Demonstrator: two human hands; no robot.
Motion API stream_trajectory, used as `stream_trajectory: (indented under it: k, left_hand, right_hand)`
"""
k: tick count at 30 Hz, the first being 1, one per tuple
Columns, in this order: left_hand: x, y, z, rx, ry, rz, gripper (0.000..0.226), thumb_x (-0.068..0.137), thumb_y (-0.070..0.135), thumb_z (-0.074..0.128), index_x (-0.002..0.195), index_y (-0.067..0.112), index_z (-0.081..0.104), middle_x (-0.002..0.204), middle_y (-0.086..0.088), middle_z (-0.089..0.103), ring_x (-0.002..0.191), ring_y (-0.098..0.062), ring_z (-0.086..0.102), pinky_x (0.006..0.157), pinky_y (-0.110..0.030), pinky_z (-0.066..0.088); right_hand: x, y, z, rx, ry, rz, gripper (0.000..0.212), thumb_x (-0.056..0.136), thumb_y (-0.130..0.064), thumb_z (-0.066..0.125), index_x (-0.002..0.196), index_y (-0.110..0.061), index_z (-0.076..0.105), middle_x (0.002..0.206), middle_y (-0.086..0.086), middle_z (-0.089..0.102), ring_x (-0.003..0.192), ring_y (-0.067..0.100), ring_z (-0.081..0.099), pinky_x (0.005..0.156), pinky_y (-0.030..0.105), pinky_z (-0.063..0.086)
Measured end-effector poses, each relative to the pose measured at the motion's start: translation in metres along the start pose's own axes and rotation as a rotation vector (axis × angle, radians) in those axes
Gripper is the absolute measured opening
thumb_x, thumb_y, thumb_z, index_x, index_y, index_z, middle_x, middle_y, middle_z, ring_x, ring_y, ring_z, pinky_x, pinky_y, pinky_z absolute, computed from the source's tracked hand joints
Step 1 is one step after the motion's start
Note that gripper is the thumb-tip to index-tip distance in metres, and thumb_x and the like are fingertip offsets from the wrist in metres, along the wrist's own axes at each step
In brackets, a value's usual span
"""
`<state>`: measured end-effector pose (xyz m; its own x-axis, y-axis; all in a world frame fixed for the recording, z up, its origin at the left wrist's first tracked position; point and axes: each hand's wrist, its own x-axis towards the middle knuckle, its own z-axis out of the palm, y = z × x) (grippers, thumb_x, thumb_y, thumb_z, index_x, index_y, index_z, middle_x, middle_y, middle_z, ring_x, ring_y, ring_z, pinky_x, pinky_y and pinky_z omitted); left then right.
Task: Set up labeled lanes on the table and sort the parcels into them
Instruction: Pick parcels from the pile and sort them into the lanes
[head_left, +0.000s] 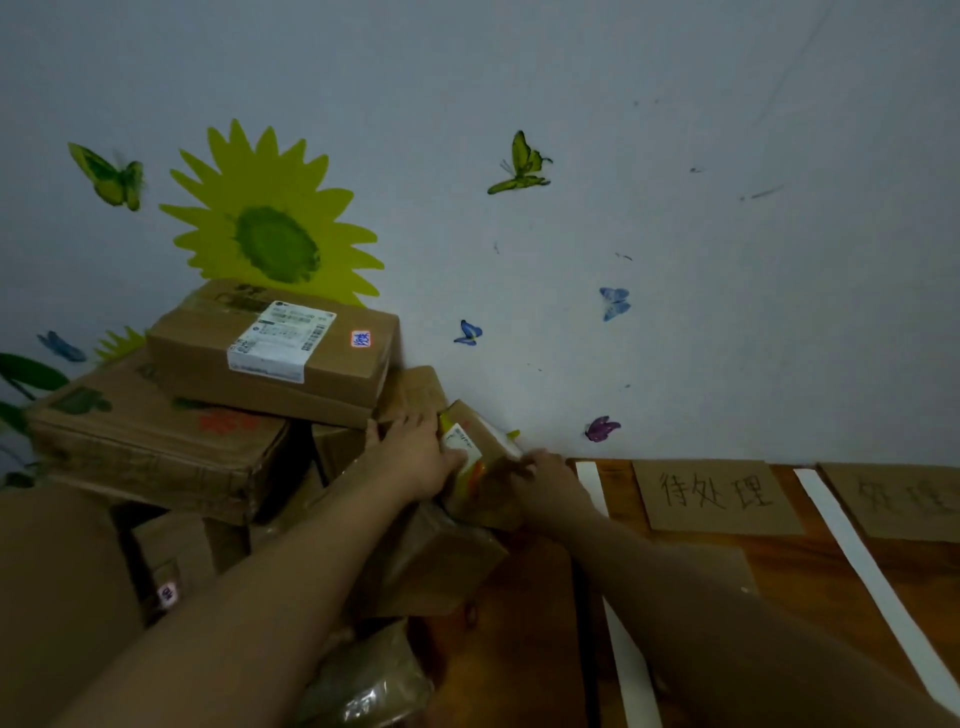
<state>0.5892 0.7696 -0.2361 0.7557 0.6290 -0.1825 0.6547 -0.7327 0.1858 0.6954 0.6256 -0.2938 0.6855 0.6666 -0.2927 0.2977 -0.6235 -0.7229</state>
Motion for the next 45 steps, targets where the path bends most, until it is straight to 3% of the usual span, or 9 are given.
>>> stream_trajectory:
  k: [5, 10, 16, 20, 24, 26, 30, 39, 45]
  left_hand:
    - [0.006, 0.007, 0.005, 0.118, -0.056, 0.066, 0.081, 0.088, 0.061, 0.042, 0.15, 0.021, 0.01, 0.157, -0.004, 0.016, 0.145, -0.023, 0.009, 0.114, -0.055, -0.002]
    - [0.01, 0.017, 0.01, 0.106, 0.005, 0.114, 0.061, 0.093, 0.046, 0.043, 0.147, 0.032, 0.02, 0.153, -0.001, 0.026, 0.14, -0.027, 0.019, 0.112, -0.054, 0.01]
    - [-0.001, 0.032, 0.001, -0.462, -0.071, -0.009, 0.055, 0.092, 0.045, 0.049, 0.137, 0.014, 0.041, 0.136, -0.012, 0.046, 0.117, -0.026, 0.052, 0.1, -0.042, 0.044]
    - [-0.024, 0.036, -0.005, -0.694, -0.217, -0.067, 0.044, 0.092, 0.053, 0.043, 0.11, 0.017, 0.059, 0.103, -0.001, 0.062, 0.085, -0.013, 0.058, 0.071, -0.029, 0.049]
    - [-0.052, 0.04, -0.012, -0.972, -0.193, -0.096, 0.035, 0.09, 0.052, 0.048, 0.104, 0.021, 0.051, 0.1, -0.005, 0.064, 0.083, -0.018, 0.064, 0.06, -0.031, 0.049]
    - [-0.064, 0.038, -0.015, -1.005, -0.163, -0.062, 0.031, 0.089, 0.041, 0.056, 0.111, 0.022, 0.048, 0.101, 0.0, 0.064, 0.079, -0.012, 0.065, 0.055, -0.024, 0.048]
    - [-0.092, 0.031, -0.012, -1.118, -0.13, 0.06, 0.069, 0.08, 0.008, 0.069, 0.14, 0.021, 0.037, 0.105, 0.006, 0.061, 0.091, -0.01, 0.063, 0.067, -0.023, 0.054]
    - [-0.162, 0.062, -0.025, -1.25, 0.089, 0.252, 0.072, 0.073, -0.006, 0.071, 0.113, 0.042, 0.036, 0.131, 0.004, 0.048, 0.125, -0.013, 0.046, 0.067, -0.021, 0.055]
    - [-0.22, 0.126, -0.012, -1.297, 0.147, 0.282, 0.069, 0.073, -0.008, 0.069, 0.106, 0.046, 0.041, 0.126, 0.005, 0.052, 0.119, -0.011, 0.049, 0.07, -0.023, 0.056]
  right_hand:
    - [-0.007, 0.018, 0.003, 0.303, -0.138, 0.035, 0.066, 0.092, -0.05, 0.051, 0.146, -0.038, 0.016, 0.122, -0.008, 0.041, 0.104, 0.019, 0.05, 0.069, 0.031, 0.045]
    - [-0.001, 0.009, 0.001, 0.146, -0.086, -0.019, 0.058, 0.09, -0.053, 0.05, 0.139, -0.027, 0.032, 0.136, 0.002, 0.039, 0.112, 0.02, 0.049, 0.093, 0.039, 0.048]
    - [-0.018, 0.014, -0.005, 0.373, 0.024, 0.142, 0.037, 0.096, -0.037, 0.049, 0.128, -0.019, 0.042, 0.095, -0.01, 0.053, 0.083, 0.011, 0.059, 0.061, 0.027, 0.054]
    - [-0.045, 0.012, -0.005, 0.591, 0.104, 0.142, 0.041, 0.094, -0.038, 0.053, 0.13, -0.02, 0.041, 0.109, -0.002, 0.056, 0.089, 0.013, 0.06, 0.061, 0.026, 0.054]
    - [-0.077, 0.002, -0.021, 0.662, 0.283, 0.093, 0.019, 0.095, -0.03, 0.053, 0.111, -0.022, 0.046, 0.12, 0.006, 0.058, 0.094, 0.017, 0.064, 0.07, 0.035, 0.06]
    - [-0.094, -0.004, -0.03, 0.727, 0.309, 0.04, 0.033, 0.093, -0.018, 0.058, 0.122, -0.022, 0.042, 0.127, 0.005, 0.055, 0.103, 0.022, 0.063, 0.07, 0.035, 0.061]
    - [-0.13, -0.014, -0.044, 0.591, 0.33, -0.088, 0.077, 0.087, -0.005, 0.065, 0.148, -0.027, 0.023, 0.136, -0.002, 0.049, 0.11, 0.012, 0.056, 0.076, 0.024, 0.057]
    - [-0.203, -0.018, -0.075, 0.435, 0.415, -0.288, 0.075, 0.086, -0.003, 0.064, 0.144, -0.036, 0.027, 0.144, -0.004, 0.04, 0.128, 0.015, 0.043, 0.091, 0.038, 0.055]
    - [-0.256, 0.03, -0.117, 0.455, 0.374, -0.337, 0.075, 0.087, -0.002, 0.063, 0.141, -0.04, 0.026, 0.142, -0.005, 0.042, 0.127, 0.012, 0.045, 0.095, 0.041, 0.053]
